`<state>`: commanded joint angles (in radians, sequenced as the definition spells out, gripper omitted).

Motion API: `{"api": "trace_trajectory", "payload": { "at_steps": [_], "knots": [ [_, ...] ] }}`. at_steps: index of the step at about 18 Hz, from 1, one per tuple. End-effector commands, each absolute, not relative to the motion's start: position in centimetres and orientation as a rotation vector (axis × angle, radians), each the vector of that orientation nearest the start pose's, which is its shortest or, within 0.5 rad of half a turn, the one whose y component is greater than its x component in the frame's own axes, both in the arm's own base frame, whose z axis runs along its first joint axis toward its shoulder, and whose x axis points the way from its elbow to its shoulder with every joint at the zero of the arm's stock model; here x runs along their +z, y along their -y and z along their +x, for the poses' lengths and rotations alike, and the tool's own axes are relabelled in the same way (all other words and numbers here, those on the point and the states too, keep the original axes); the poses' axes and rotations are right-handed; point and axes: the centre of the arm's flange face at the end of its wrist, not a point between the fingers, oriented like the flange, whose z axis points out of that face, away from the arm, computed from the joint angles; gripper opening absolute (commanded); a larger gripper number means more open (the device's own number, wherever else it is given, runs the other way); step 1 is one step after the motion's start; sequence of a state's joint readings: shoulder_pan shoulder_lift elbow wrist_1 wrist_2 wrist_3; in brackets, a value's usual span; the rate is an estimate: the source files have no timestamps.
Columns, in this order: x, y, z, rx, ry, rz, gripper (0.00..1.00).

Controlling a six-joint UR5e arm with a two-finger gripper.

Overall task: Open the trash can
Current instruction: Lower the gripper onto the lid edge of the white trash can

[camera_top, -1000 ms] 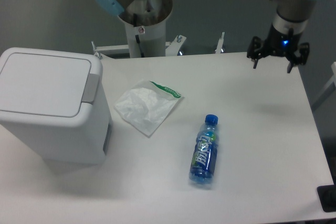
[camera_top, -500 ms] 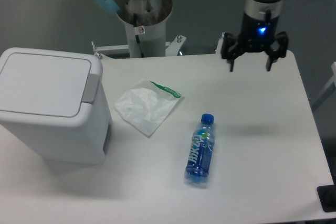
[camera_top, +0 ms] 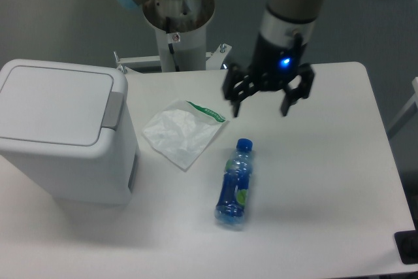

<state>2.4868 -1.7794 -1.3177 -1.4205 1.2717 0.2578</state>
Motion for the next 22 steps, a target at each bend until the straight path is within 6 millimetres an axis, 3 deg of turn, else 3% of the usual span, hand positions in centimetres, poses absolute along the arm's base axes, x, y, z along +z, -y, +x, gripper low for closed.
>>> {"api": "trace_trajectory", "payload": {
  "at_steps": [5, 11, 22],
  "knots": [
    [51.7, -52.1, -32.1, -0.247, 0.770, -2.712, 1.00],
    [51.2, -51.2, -26.6, -0.275, 0.706, -2.750, 1.00],
    [49.4, -52.1, -23.7, -0.303, 0.650, -2.796, 1.00]
  ]
}}
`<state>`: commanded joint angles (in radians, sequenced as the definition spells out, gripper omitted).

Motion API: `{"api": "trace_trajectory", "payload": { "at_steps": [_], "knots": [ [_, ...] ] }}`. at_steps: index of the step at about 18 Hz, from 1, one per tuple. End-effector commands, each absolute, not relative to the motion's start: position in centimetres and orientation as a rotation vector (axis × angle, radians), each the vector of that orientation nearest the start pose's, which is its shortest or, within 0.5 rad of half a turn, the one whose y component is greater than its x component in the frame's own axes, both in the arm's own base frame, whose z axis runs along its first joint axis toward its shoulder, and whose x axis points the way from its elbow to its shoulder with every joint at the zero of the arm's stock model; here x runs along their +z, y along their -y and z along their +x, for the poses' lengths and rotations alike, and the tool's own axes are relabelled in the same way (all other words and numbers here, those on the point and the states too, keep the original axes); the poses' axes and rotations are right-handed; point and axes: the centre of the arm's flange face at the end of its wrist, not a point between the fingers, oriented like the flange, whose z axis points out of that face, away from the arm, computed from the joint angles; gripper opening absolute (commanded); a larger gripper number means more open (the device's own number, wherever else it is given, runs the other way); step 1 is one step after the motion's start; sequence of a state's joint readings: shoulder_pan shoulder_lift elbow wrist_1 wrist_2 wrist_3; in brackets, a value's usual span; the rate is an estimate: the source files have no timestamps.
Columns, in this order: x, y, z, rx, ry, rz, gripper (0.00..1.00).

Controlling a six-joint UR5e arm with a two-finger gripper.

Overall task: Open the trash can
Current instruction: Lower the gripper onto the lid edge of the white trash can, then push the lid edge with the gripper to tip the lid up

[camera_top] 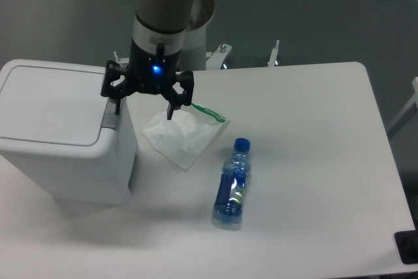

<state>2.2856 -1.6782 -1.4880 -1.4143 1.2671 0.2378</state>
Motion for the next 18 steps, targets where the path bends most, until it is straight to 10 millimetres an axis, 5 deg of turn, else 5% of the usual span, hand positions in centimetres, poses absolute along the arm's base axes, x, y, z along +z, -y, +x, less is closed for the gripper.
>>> {"api": "trace_trajectory", "payload": {
  "at_steps": [18],
  "knots": [
    [47.6, -52.4, -23.9, -0.304, 0.649, -2.803, 1.00]
  ]
}}
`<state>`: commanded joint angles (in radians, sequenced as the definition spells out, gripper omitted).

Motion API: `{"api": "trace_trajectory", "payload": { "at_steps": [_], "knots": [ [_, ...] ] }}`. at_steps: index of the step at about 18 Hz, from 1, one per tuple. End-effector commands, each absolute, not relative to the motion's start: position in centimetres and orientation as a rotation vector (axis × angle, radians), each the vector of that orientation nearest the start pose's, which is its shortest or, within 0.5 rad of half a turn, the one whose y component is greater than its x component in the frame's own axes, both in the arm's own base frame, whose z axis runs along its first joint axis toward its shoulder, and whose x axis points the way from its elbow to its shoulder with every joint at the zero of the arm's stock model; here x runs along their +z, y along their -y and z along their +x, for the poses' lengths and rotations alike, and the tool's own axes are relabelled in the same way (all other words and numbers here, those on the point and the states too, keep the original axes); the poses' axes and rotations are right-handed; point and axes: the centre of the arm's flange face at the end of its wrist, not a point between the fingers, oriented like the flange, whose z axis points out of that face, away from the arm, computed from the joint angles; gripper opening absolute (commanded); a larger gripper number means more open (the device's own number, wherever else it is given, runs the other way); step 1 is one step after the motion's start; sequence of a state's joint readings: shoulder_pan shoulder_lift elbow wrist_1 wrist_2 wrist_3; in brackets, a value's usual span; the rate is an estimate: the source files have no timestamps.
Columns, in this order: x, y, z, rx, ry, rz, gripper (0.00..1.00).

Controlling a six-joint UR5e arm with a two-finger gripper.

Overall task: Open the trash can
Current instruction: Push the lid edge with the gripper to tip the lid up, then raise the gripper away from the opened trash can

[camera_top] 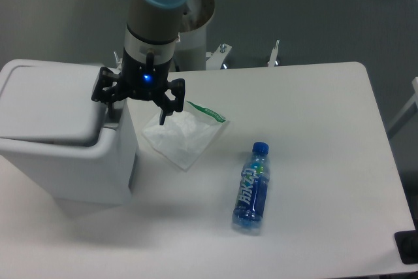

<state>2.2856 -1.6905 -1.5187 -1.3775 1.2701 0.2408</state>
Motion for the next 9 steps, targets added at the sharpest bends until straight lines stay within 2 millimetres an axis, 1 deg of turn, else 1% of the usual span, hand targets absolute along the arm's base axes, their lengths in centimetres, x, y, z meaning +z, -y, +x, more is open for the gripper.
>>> {"api": "trace_trajectory", "payload": {
  "at_steps": [1, 3, 7, 9],
  "knots": [
    [47.8, -52.4, -23.9, -0.302, 0.650, -2.800, 1.00],
    [48.9, -52.4, -23.9, -0.285, 0.639, -2.785, 1.00],
    [52.2, -52.6, -24.2, -0.253, 0.622, -2.734, 1.00],
    [53.3, -52.4, -24.3, -0.241, 0.619, -2.716, 1.00]
  ]
}}
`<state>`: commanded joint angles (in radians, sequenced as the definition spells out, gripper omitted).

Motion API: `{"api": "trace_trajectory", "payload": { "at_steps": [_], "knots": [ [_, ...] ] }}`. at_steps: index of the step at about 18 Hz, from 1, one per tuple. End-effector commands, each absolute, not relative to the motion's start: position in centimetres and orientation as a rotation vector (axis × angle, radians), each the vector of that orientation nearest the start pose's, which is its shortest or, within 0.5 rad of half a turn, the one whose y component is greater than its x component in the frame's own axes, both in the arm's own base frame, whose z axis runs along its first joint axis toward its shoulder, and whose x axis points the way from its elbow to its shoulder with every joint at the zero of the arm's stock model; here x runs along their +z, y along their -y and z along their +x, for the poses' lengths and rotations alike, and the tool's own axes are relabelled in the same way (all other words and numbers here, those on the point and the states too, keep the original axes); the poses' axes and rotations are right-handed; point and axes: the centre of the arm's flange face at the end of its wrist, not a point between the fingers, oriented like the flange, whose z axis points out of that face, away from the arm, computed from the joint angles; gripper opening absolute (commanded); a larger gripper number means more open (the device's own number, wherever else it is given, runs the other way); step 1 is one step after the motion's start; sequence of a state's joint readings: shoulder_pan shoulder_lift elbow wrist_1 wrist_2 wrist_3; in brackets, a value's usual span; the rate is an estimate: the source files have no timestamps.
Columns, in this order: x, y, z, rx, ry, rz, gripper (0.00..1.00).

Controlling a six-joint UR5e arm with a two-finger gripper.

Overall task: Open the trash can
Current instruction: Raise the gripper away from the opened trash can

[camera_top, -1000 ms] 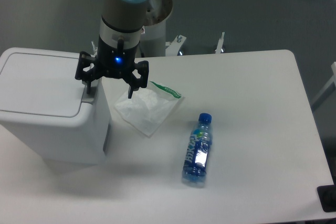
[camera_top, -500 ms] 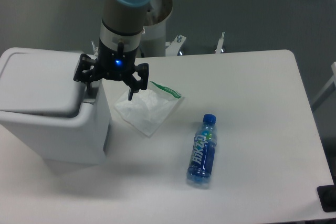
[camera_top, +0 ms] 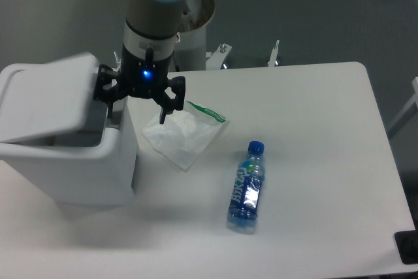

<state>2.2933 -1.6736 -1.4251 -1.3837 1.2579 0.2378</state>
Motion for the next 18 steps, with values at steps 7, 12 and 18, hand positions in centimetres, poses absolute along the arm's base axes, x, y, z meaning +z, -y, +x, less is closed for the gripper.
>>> {"api": "trace_trajectory", "payload": {
  "at_steps": [7, 12, 18],
  "knots": [
    [56.0, -49.5, -27.4, -0.148, 0.635, -2.655, 1.00],
    [55.8, -42.7, -37.9, 0.023, 0.674, -2.590, 1.00],
    [50.5, -33.3, -48.2, 0.109, 0.568, -2.682, 1.00]
  ]
}}
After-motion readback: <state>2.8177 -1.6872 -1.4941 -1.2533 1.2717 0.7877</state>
